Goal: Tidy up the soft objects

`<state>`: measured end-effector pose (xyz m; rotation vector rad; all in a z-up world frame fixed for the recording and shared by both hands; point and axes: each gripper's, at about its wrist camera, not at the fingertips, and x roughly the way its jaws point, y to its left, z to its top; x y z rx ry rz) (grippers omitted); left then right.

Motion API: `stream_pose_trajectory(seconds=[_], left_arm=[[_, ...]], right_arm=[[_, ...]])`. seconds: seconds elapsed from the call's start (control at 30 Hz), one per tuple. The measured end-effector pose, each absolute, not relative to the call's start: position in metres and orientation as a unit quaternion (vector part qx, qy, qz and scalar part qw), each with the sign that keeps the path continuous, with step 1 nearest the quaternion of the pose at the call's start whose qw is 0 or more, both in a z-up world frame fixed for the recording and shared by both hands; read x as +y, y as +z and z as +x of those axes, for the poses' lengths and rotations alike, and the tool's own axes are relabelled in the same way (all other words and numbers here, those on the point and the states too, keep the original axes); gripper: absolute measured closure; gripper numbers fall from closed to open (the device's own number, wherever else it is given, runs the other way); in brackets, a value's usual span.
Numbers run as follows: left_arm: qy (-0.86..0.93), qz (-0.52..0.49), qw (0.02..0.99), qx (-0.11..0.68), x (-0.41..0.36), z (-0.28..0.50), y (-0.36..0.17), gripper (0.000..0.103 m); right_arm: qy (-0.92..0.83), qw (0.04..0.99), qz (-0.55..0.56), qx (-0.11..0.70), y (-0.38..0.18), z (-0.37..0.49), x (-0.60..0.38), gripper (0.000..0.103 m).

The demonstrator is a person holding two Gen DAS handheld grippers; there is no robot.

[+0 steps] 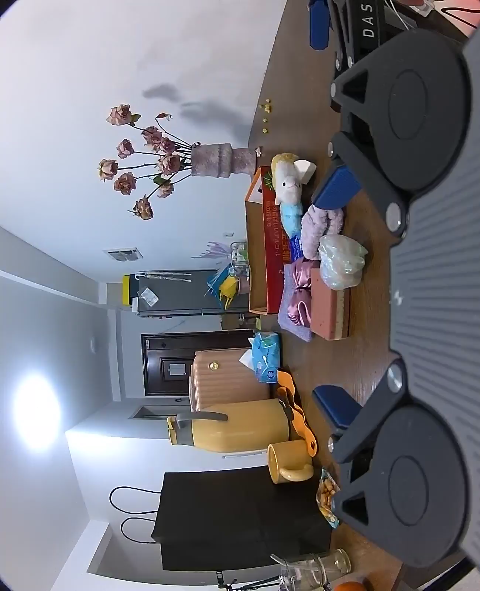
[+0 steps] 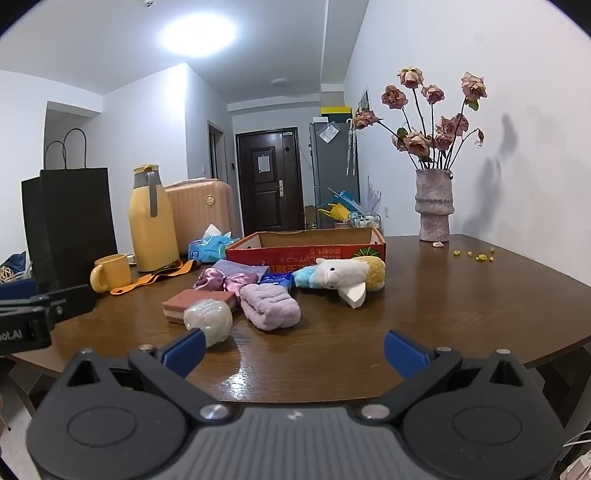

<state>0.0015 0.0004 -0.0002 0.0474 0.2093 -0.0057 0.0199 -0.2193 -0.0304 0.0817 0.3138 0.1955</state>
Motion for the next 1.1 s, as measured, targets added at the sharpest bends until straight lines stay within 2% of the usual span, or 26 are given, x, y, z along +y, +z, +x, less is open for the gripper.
stream_pose_trajectory(seconds=[0.17,1.1], left_arm=[[0.001,0.034,0.996,0.085,-0.0037,-0.0019,0.0014,0.0],[0.0,0.018,0.996,0.087,0.0032,-0.0003,0.0012,0.0]], right_arm=[[0.097,0.983,0.042,0.149,-0.029,0.0198,-0.2229,0.0],[0.105,0.983,0.03,0.145,-0.0307,0.0198,-0.2144,0.0]])
